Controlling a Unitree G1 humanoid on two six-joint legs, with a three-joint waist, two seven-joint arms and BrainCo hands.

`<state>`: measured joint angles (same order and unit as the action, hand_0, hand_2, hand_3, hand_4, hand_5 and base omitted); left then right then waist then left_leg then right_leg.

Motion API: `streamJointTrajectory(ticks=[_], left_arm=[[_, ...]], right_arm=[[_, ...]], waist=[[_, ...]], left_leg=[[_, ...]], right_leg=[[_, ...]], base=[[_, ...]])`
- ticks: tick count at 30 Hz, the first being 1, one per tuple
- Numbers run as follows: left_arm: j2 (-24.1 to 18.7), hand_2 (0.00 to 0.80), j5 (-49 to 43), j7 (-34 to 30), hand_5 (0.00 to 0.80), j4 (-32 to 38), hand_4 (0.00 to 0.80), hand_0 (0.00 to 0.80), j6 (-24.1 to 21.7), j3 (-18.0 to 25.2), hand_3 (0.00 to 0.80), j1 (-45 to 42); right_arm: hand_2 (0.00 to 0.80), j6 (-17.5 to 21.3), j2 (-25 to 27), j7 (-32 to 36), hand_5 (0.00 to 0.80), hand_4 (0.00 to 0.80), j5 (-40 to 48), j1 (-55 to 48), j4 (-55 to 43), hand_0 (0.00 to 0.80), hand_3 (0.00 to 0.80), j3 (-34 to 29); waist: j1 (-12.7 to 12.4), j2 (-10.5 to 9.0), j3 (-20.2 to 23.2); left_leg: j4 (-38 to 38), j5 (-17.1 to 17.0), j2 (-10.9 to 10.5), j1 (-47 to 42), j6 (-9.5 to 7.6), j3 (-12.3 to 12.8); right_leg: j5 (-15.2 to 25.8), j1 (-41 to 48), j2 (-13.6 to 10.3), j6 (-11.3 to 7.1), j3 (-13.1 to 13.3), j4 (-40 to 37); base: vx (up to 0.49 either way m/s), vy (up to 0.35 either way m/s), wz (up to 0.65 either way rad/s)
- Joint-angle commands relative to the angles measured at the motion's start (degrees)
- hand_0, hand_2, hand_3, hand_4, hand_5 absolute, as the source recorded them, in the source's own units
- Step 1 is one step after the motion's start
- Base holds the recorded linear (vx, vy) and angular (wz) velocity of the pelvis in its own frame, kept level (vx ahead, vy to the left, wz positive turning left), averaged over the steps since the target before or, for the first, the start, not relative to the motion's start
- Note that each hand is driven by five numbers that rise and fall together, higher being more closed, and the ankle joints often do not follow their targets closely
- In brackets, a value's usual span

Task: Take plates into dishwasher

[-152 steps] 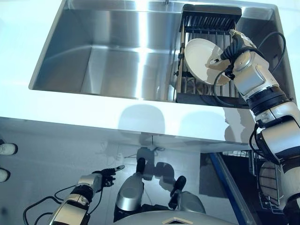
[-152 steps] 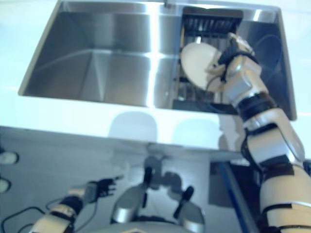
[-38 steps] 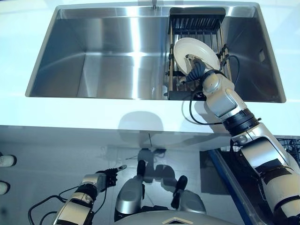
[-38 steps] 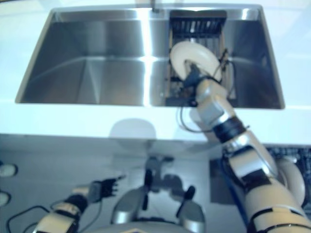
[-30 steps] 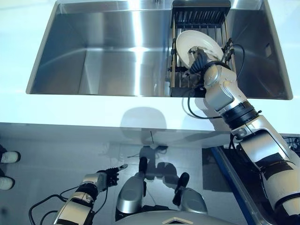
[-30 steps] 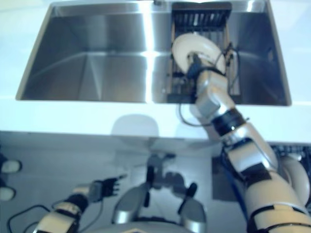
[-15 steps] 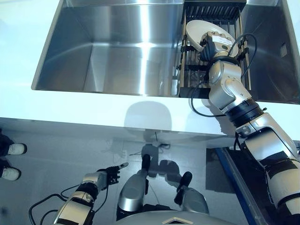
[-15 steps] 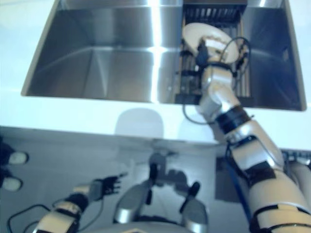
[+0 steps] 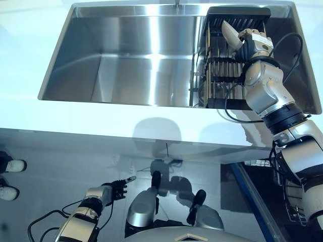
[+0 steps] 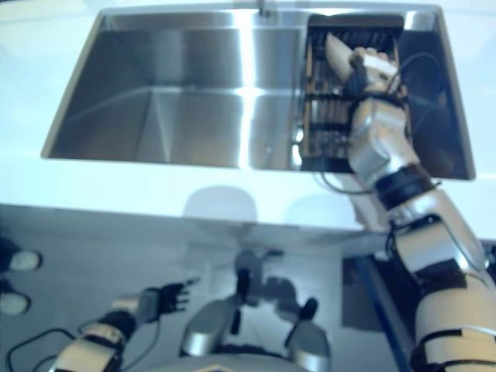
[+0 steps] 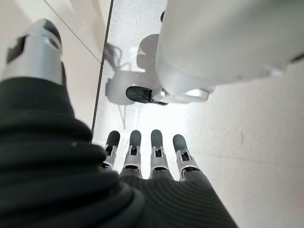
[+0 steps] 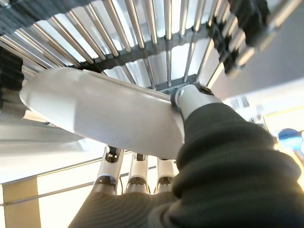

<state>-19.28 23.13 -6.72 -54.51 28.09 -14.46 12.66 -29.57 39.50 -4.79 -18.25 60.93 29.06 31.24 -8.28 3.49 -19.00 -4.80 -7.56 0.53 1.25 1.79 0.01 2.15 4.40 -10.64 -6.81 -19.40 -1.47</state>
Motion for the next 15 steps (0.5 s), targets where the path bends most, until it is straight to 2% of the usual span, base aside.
streamJointTrajectory(ticks=[1,8,15], left_arm=[[-1.19,0.0,-2.95,-0.89,0.0,-1.85,0.0,0.0,0.74,-2.56,0.0,-1.88],[-2.08,0.0,-4.16,-1.05,0.0,-1.38,0.0,0.0,1.75,-2.62,0.0,-2.54],[-2.92,0.0,-5.59,-1.32,0.0,-2.05,0.0,0.0,1.5,-3.0,0.0,-2.56]], right_arm=[[0.8,3.03,5.14,-0.88,0.8,0.8,5.96,0.83,-0.93,0.8,0.8,-0.04],[0.8,5.02,6.49,-0.1,0.8,0.8,14.8,-1.02,-4.97,0.8,0.8,-3.84],[0.8,5.67,7.91,2.78,0.8,0.8,31.14,-2.76,-5.99,0.8,0.8,-8.53]], waist=[[0.62,-1.48,7.89],[2.18,-2.33,10.65],[4.15,-3.74,12.32]], left_leg=[[0.27,5.21,1.28,-2.7,0.15,2.74],[0.13,6.14,1.58,-5.51,0.04,3.96],[-0.13,6.94,2.09,-7.66,0.04,6.25]], right_leg=[[0.79,-3.52,-5.79,-3.33,1.97,6.27],[0.5,-1.44,-4.95,-3.68,3.04,5.69],[0.69,0.25,-3.44,-3.58,4.29,4.17]], base=[[0.058,-0.042,-0.01],[0.058,-0.063,-0.11],[0.011,-0.088,-0.15]])
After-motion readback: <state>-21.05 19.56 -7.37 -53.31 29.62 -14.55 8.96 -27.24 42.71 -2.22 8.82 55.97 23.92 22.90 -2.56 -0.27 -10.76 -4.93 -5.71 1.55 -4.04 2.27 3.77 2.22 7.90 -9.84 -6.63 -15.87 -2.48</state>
